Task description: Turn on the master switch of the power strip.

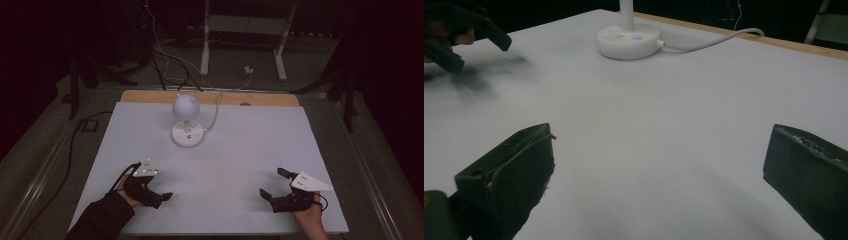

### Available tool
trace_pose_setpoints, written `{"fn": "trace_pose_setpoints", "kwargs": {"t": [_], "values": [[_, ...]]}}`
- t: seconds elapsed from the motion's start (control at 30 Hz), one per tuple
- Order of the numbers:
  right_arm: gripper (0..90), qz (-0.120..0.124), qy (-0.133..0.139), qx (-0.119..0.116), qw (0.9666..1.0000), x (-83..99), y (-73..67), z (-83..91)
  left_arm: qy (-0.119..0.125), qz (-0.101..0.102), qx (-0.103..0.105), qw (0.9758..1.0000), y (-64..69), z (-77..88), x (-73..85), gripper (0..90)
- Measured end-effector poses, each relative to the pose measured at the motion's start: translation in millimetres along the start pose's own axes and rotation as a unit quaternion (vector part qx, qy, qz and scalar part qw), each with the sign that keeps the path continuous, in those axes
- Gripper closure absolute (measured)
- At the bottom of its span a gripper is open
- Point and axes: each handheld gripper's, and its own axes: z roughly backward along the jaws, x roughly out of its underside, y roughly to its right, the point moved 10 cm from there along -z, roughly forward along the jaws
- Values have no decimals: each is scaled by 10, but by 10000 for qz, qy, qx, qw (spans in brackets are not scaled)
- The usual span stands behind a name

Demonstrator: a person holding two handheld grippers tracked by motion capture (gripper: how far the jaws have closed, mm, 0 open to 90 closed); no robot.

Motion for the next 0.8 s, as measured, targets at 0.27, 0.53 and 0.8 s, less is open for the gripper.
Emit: {"fn": "trace_pose_setpoints", "kwargs": {"t": [0.27, 0.53, 0.8], "values": [[0, 1, -14, 12, 10000, 3, 2, -1, -90, -91, -83, 9999, 14, 56, 213, 2], [0, -17, -22, -7, 10000, 7, -1, -3, 119, -159, -309, 9993, -33, 116, 318, 2], [0, -10, -29, -31, 10000, 9, -9, -9, 254, -126, -264, 9992, -45, 129, 310, 2]]}}
